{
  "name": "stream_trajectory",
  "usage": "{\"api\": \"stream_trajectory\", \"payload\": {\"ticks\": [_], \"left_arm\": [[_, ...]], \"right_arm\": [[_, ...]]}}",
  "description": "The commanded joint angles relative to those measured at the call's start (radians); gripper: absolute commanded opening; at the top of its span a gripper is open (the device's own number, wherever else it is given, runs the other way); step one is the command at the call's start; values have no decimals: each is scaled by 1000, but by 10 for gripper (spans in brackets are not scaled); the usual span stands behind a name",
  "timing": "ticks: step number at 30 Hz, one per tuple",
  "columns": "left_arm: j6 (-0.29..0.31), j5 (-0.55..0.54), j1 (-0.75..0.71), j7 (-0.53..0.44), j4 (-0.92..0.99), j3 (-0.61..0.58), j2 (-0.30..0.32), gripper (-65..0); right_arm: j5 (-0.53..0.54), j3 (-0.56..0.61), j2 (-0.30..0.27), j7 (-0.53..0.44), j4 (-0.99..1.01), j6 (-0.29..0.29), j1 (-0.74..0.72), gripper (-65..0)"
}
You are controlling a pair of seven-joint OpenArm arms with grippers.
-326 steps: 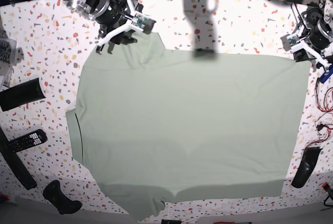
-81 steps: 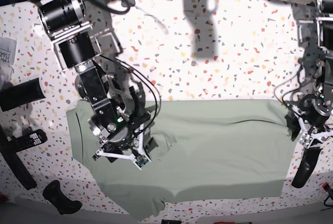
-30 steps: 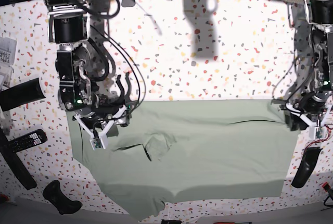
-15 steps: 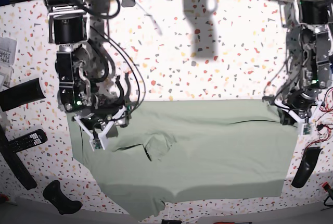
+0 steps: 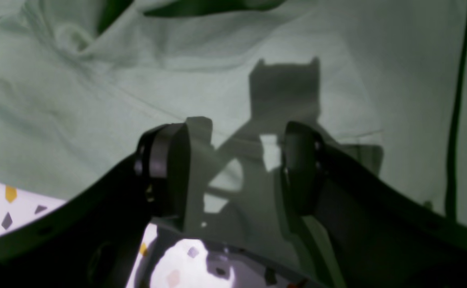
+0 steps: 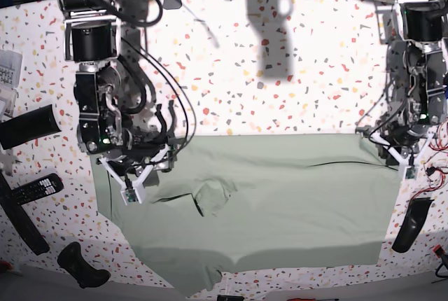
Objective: Fold the T-shirt properly
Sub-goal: 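Release the folded edge and reposition both grippers on the fold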
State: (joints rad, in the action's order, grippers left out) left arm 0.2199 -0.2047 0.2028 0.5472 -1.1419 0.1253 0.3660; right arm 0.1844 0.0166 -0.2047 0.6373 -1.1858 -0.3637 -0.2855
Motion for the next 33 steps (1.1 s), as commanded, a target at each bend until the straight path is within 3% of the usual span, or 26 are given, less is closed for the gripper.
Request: {"api": "stream_trajectory", "payload": {"ticks": [1,26,33], "left_arm": [[0,-5,23,-40,-6,5,16,-577],[62,6,99,-107,74,5,11,-538],[134,5,100,-195,194,5,11,-538]], "right_arm": [[10,-3,-5,-19,-16,-6,-30,-286],[6,-3,-5,-45,-16,-6,-30,-286],[6,-3,-5,-45,-16,-6,-29,-286]]}}
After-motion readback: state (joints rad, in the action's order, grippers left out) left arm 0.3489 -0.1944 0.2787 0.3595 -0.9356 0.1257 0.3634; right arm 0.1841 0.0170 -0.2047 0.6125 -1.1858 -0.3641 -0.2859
